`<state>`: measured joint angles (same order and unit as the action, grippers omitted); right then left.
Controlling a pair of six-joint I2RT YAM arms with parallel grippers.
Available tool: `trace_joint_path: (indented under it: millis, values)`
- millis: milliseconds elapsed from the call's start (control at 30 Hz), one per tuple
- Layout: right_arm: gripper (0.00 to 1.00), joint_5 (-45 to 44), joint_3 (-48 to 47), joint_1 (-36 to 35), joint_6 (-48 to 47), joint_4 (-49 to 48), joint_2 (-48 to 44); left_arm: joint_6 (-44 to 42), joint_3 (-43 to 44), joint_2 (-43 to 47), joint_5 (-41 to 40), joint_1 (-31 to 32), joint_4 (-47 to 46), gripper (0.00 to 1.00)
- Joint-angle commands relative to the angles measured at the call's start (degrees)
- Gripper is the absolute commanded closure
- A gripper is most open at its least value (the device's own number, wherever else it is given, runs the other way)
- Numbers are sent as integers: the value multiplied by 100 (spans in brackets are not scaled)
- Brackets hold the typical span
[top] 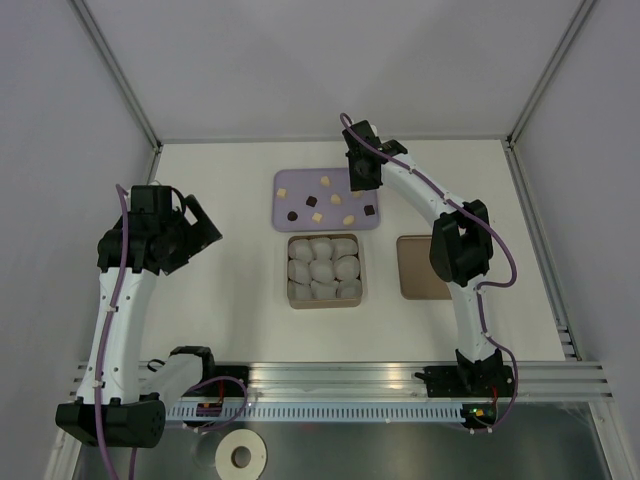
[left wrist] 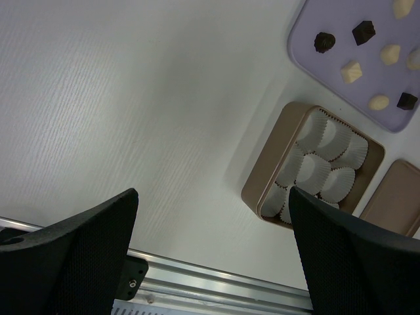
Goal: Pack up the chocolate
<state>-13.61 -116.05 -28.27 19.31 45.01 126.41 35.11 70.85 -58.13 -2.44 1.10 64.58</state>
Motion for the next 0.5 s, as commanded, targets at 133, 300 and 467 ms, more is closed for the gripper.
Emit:
trace_joint_path:
  millis: [133,300,467]
  values:
    - [83,33,-129,-3,-59,-151,-371,-119,87,91,50,13,-173,0]
    - [86,112,161,-3,-129,-265,-687,-84,96,100,59,13,-173,0]
    - [90,235,407,-3,-121,-291,-925,-92,113,100,68,13,-147,1]
